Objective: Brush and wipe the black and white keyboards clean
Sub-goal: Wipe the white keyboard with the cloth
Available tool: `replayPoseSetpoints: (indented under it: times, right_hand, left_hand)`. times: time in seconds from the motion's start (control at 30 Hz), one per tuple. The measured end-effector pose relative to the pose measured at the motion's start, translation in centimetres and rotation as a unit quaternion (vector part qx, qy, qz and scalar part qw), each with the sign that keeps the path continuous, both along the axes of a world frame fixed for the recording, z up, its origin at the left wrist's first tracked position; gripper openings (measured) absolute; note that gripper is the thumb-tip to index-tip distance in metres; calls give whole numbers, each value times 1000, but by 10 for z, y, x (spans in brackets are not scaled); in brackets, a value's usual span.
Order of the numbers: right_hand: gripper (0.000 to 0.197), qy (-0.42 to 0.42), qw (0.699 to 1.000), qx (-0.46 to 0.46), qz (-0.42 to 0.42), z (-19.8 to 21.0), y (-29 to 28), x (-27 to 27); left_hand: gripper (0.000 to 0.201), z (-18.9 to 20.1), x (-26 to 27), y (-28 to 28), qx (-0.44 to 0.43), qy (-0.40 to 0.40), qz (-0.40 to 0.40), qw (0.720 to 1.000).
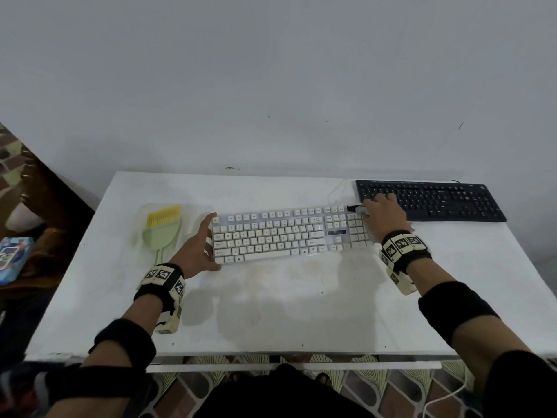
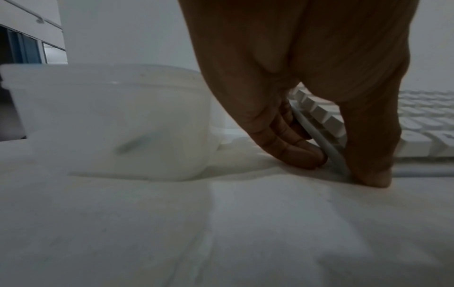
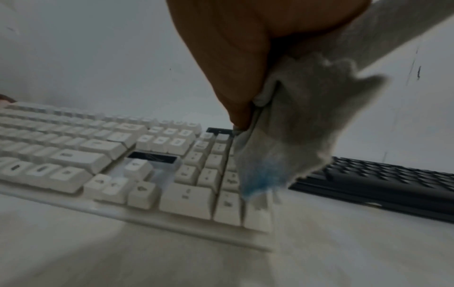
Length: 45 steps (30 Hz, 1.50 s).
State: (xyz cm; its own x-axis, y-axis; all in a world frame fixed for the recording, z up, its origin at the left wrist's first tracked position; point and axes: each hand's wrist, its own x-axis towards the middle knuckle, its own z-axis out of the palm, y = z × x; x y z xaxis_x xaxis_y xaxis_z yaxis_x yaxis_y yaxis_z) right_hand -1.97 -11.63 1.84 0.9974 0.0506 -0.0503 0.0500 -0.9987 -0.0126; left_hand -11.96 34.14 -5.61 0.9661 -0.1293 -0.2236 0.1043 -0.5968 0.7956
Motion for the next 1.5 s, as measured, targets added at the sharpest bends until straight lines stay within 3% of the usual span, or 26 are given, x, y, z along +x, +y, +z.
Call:
replayPoseSetpoints:
  times: [0.1,0.27,0.5,0.67,0.83,1.1,1.4,1.5]
  right_hand:
    - [25,-14,999,9,-32,2,-4,2]
    - [24,-15,999,9,48,-4,18,-1]
    - [26,-29,992,39,-120,8,13,-2]
    - [37,-41,994,75,67,7,91,-18]
    - [26,-26,957,155,242,3,201,-52]
    - [32,15,944,125,304,-16,292,-62]
    - [30,5,953,66,295,-17,261,-53]
    - [29,14,936,77,342,-11,283,-56]
  left_hand:
    - [136,-2,2,1,-2,-2,-2,1000]
    - [136,-3,1,1,-5,-10,-1,1000]
    - [136,-2,1,1,-7,-9,-4,1000]
    - [134,0,-1,0,-6,-6,-3,1000]
    - [134,4,-2,-3,-12,3,3,1000]
    - [134,1,-5,-2,-11,4,9,1000]
    - [135,4,-4,-2,-18,11,-2,1000]
    - [136,1,-4,-1,-11,7,2,1000]
